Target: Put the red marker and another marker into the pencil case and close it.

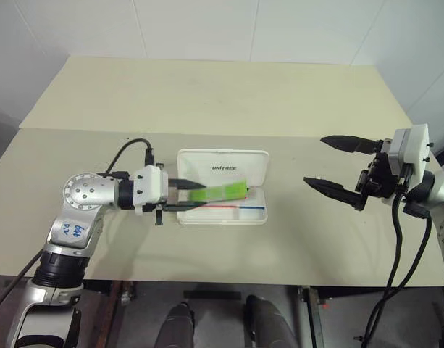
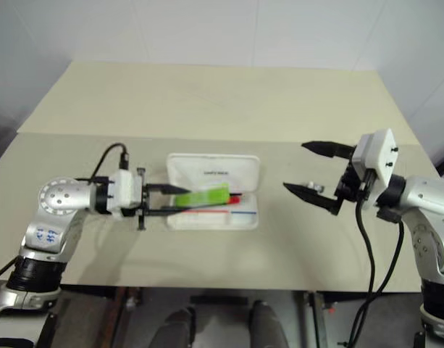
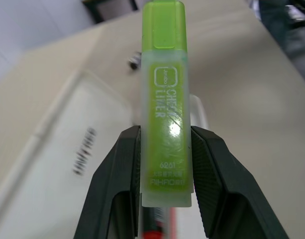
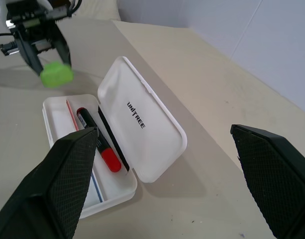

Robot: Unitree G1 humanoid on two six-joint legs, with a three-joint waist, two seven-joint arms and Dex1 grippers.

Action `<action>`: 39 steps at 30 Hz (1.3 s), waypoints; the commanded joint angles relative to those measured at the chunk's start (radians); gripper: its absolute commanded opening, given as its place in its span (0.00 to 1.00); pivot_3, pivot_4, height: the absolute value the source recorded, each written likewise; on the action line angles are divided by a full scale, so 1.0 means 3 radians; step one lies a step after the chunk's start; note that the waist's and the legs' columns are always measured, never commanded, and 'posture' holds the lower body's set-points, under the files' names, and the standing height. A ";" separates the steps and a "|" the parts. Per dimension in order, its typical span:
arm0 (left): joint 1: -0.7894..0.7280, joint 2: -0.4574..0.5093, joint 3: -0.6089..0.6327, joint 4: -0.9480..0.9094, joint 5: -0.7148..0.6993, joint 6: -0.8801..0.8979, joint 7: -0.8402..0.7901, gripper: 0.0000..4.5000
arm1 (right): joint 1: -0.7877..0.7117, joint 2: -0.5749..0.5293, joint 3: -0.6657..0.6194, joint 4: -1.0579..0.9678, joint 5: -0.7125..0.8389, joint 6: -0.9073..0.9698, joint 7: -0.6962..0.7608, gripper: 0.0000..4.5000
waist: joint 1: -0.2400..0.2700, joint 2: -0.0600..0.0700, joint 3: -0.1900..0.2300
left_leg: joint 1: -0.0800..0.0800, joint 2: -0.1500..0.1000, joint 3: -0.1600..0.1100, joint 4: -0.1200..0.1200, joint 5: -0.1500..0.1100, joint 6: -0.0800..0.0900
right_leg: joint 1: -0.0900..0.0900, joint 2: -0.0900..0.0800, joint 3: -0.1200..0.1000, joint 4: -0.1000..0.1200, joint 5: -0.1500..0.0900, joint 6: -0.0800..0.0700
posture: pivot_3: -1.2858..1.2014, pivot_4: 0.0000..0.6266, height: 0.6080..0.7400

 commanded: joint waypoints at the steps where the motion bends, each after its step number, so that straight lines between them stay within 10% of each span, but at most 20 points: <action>1: -0.0039 0.0069 -0.0131 0.0006 0.0090 0.0073 -0.0082 0.22 | 0.0043 -0.0027 -0.0146 -0.0206 0.0098 0.0024 -0.0091 1.00 | 0.0001 0.0000 0.0000 | 0.0000 0.0000 0.0000 0.0000 0.0000 0.0000 | 0.0000 0.0000 0.0000 0.0000 0.0000 0.0000 | 0.52 0.24 1.00; 37: -0.0455 0.0108 -0.0512 0.0499 0.0619 0.0333 -0.0203 0.22 | 0.0265 0.0034 -0.0161 -0.0574 0.0247 0.0090 -0.0468 1.00 | 0.0003 0.0000 0.0000 | 0.0001 0.0000 -0.0001 0.0000 0.0000 0.0001 | 0.0000 0.0000 0.0000 0.0006 -0.0001 0.0001 | 0.52 0.24 1.00; 39: -0.0464 0.0098 -0.0512 0.0486 0.0631 0.0332 -0.0183 0.40 | 0.0262 0.0037 -0.0157 -0.0574 0.0248 0.0091 -0.0471 1.00 | 0.0003 0.0000 0.0000 | 0.0001 0.0000 -0.0001 0.0000 0.0000 0.0001 | 0.0000 0.0000 0.0000 0.0006 -0.0001 0.0001 | 0.52 0.24 1.00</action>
